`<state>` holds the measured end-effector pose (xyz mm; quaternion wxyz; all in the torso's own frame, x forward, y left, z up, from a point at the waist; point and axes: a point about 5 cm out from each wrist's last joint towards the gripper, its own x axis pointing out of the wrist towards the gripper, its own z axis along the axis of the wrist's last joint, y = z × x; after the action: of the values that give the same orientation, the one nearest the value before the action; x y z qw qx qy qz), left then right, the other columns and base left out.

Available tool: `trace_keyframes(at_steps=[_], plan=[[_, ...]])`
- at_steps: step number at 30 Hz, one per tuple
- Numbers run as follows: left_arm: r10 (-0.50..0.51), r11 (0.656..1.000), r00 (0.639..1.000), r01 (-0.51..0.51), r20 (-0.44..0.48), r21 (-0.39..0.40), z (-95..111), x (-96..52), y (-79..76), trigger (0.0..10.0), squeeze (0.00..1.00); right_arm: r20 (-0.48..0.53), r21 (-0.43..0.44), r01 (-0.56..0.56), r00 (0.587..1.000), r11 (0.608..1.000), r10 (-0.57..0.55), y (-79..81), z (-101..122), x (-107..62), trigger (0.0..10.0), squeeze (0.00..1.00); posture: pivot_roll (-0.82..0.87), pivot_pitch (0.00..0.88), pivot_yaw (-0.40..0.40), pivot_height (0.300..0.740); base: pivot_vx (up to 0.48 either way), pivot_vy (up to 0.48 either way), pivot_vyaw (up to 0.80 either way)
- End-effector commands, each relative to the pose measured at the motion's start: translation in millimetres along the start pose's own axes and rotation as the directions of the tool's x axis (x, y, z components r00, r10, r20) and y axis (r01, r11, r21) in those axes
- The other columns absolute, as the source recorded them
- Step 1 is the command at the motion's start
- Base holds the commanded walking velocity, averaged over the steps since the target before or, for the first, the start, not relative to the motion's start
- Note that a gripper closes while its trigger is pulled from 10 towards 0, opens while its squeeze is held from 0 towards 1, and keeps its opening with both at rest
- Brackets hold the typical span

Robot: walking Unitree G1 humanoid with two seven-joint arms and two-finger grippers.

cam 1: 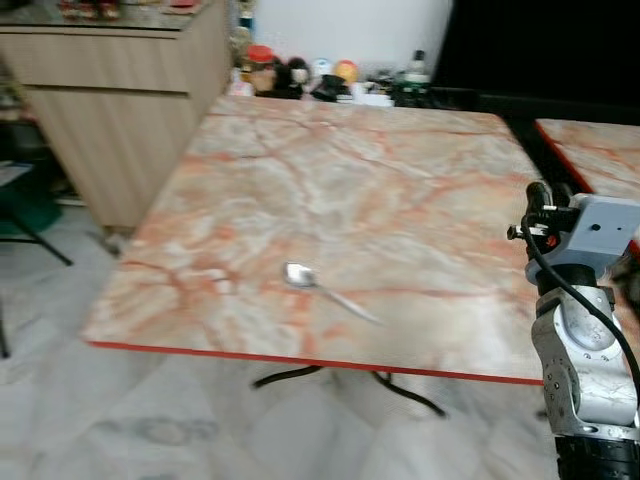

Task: Setting the table

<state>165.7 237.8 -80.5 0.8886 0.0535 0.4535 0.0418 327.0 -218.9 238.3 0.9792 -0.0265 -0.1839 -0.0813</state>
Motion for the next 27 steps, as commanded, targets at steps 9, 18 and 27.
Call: trace_keyframes(at_steps=[9, 18, 27], plan=[[-0.007, 1.0, 1.0, 0.008, -0.022, 0.006, -7.7, -1.2, -4.5, 10.0, 0.0, -0.026, -0.015, 0.013, 1.0, 1.0, -0.013, -6.2, -4.1, -1.7, 10.0, 0.0, 0.0, 0.144, -0.007, 0.74, 0.0, 0.26, 0.0], [-0.011, 1.0, 1.0, 0.011, -0.009, 0.002, -5.7, -1.0, -4.7, 10.0, 0.0, -0.037, -0.017, 0.008, 0.999, 1.0, -0.009, -5.7, -5.8, -1.8, 10.0, 0.0, 0.0, 0.144, -0.01, 0.74, 0.0, 0.0, 0.0], [-0.014, 1.0, 1.0, 0.014, 0.001, -0.005, -3.1, -0.4, -5.7, 10.0, 0.0, -0.047, -0.016, 0.0, 0.999, 1.0, 0.0, -4.4, -7.3, -1.9, 10.0, 0.0, 0.0, 0.145, -0.01, 0.74, 0.0, 0.0, 0.0]])
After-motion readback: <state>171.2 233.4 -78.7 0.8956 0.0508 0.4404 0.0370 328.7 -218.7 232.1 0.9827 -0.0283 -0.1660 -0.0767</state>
